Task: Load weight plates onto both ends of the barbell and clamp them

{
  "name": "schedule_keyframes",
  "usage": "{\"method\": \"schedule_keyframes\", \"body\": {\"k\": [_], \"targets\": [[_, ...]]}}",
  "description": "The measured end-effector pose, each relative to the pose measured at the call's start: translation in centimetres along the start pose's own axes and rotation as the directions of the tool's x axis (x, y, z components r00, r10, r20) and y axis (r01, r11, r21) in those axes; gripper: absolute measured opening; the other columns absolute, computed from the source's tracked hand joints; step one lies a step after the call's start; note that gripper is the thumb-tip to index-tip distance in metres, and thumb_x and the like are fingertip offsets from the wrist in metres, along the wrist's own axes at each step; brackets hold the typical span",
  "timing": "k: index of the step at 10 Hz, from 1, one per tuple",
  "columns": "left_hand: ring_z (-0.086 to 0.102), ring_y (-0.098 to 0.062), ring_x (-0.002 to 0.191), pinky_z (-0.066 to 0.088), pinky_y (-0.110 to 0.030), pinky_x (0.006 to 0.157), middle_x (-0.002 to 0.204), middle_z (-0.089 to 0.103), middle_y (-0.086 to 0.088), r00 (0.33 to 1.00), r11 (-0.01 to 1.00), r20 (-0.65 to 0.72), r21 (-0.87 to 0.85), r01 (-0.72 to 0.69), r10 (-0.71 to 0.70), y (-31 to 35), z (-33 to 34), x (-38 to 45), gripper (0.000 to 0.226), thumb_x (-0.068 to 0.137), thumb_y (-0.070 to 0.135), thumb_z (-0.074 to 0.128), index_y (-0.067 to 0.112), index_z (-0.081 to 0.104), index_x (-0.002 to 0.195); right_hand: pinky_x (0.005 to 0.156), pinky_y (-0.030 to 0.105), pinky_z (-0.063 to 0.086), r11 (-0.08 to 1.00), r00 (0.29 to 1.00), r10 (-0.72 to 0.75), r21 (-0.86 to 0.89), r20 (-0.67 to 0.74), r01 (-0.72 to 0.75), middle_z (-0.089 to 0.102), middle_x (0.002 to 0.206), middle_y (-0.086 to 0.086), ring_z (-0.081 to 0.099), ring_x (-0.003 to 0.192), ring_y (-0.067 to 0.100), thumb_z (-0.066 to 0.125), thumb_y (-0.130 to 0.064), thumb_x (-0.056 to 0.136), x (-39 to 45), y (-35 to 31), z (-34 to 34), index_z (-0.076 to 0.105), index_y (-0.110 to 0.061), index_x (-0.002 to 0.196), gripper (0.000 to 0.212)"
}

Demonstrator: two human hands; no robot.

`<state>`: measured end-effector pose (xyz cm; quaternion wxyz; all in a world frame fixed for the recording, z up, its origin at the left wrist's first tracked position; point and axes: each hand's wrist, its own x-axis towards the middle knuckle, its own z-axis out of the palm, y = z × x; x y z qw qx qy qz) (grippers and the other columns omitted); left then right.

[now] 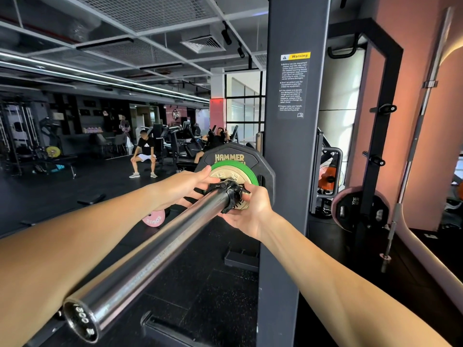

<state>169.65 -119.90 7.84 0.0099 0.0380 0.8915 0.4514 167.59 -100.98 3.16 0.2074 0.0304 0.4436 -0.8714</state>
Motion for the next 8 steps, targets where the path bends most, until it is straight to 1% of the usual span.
{"method": "schedule_keyframes", "body": {"k": [1,2,3,4,5,6,7,8], "targets": [[0.058,-0.015,0.111,0.046,-0.029,0.081,0.153,0.046,-0.007,1.0,1.0,0.003,0.024,-0.003,0.003,0.1,0.0,0.2,0.058,0.092,0.075,0.027,0.046,0.062,0.128,0.064,0.041,0.053,1.0,0.999,-0.007,-0.002,-0.047,0.006,0.063,0.122,0.027,0.066,0.107,0.044,0.042,-0.032,0.103,0.0,0.1,0.0,0.054,-0.012,0.107,0.024],[0.059,-0.009,0.104,0.046,-0.027,0.077,0.153,0.047,-0.007,1.0,0.999,-0.001,0.039,-0.004,0.004,0.1,0.1,0.2,0.057,0.092,0.076,0.028,0.047,0.062,0.127,0.057,0.035,0.052,1.0,0.998,-0.019,-0.02,-0.056,0.018,0.063,0.123,0.024,0.067,0.111,0.042,0.036,-0.028,0.106,0.0,0.4,0.0,0.053,-0.014,0.108,0.022],[0.059,-0.012,0.107,0.048,-0.03,0.082,0.153,0.046,-0.008,1.0,0.996,-0.005,0.088,0.002,-0.002,0.7,0.1,0.2,0.063,0.091,0.077,0.026,0.044,0.059,0.134,0.056,0.032,0.055,0.998,0.999,-0.013,-0.054,-0.05,0.01,0.066,0.114,0.02,0.067,0.115,0.038,0.029,-0.021,0.106,-0.2,0.5,0.2,0.054,-0.012,0.106,0.027],[0.056,-0.02,0.117,0.049,-0.036,0.089,0.154,0.043,-0.011,0.999,0.982,0.024,0.184,0.033,-0.038,2.0,0.2,0.0,0.07,0.092,0.077,0.023,0.039,0.052,0.142,0.081,0.041,0.061,0.997,0.998,-0.027,-0.069,-0.064,0.023,0.066,0.113,0.022,0.067,0.114,0.039,0.031,-0.018,0.107,-0.3,0.2,0.2,0.052,-0.005,0.124,0.03],[0.052,-0.024,0.125,0.047,-0.04,0.092,0.156,0.04,-0.012,0.991,0.932,0.045,0.347,0.1,-0.123,4.6,0.6,-0.7,0.076,0.092,0.077,0.023,0.033,0.039,0.152,0.09,0.042,0.059,0.942,0.987,-0.102,-0.33,-0.128,0.054,0.066,0.12,0.027,0.071,0.104,0.037,0.043,-0.023,0.104,-1.3,-0.6,-0.4,0.041,-0.005,0.139,0.038],[0.051,-0.023,0.128,0.047,-0.04,0.092,0.157,0.039,-0.007,0.993,0.896,0.027,0.435,0.093,-0.117,5.6,1.1,-1.5,0.074,0.094,0.074,0.028,0.031,0.034,0.154,0.082,0.039,0.057,0.853,0.975,-0.182,-0.513,-0.125,0.094,0.065,0.123,0.021,0.07,0.102,0.033,0.047,-0.027,0.102,-3.0,-1.5,-1.0,0.045,-0.008,0.139,0.042],[0.044,-0.023,0.138,0.044,-0.038,0.102,0.154,0.044,0.0,0.999,0.859,0.013,0.509,-0.043,0.042,6.9,2.4,-4.0,0.056,0.1,0.059,0.043,0.028,0.049,0.146,0.081,0.037,0.056,0.788,0.968,-0.238,-0.598,-0.076,0.147,0.066,0.124,0.016,0.069,0.102,0.03,0.05,-0.029,0.1,-7.4,-3.0,-1.9,0.052,-0.014,0.135,0.038],[0.052,-0.016,0.128,0.038,-0.029,0.102,0.142,0.058,0.004,0.976,0.842,-0.029,0.511,-0.171,0.216,8.2,3.3,-6.0,0.039,0.098,0.05,0.055,0.027,0.067,0.128,0.087,0.038,0.056,0.731,0.951,-0.304,-0.653,-0.049,0.2,0.071,0.121,0.013,0.07,0.096,0.028,0.052,-0.027,0.1,-11.0,-3.4,-2.4,0.056,-0.016,0.13,0.033]]}}
